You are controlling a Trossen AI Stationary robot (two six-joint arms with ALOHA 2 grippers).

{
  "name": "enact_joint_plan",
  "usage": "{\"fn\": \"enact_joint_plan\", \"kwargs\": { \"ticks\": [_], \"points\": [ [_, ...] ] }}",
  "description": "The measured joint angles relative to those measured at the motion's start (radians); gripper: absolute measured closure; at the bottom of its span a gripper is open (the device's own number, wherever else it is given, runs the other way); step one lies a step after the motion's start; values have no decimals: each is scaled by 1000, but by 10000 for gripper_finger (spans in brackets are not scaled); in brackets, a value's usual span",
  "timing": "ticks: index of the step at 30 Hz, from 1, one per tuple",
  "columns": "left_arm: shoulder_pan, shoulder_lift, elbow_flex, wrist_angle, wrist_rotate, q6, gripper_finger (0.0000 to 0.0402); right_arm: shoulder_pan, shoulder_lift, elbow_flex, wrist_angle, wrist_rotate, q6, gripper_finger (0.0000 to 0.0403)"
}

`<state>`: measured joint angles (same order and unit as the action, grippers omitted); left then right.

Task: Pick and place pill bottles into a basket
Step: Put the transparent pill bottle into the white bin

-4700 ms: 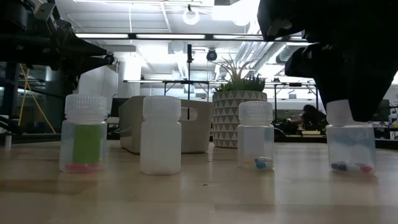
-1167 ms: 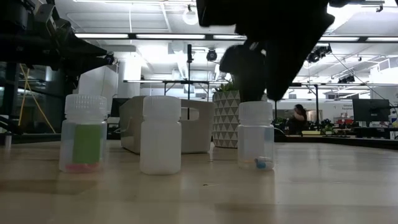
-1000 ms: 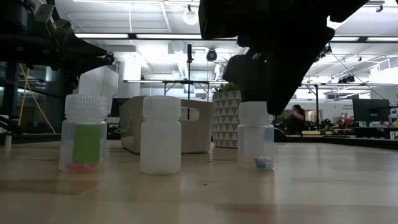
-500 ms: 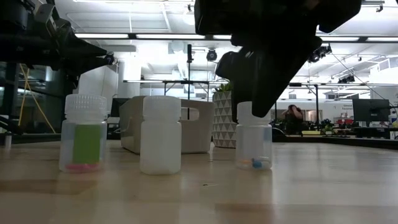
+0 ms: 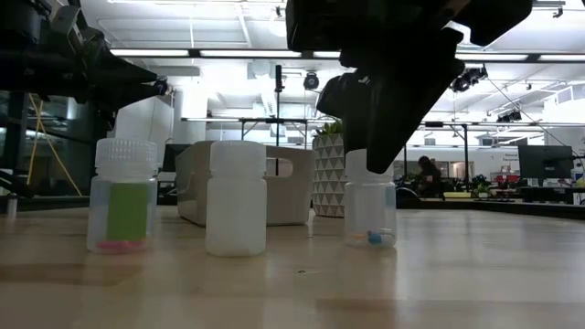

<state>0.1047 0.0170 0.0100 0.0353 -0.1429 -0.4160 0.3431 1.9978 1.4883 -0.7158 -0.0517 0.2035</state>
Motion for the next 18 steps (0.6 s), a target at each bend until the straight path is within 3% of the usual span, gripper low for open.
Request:
{"fn": "enact_joint_plan", "kwargs": {
  "ticks": [6,9,15,18],
  "points": [
    [0,0,0,0,-2,27,245,-6,0,16,-6,-3,20,278],
    [0,0,0,0,-2,27,245,-33,-10,64,-17,-13,-24,279],
    [0,0,0,1,-3,26,245,-137,-28,260,-85,101,-212,255],
    [0,0,0,1,-6,26,245,-208,-29,302,-78,103,-291,254]
  ]
}}
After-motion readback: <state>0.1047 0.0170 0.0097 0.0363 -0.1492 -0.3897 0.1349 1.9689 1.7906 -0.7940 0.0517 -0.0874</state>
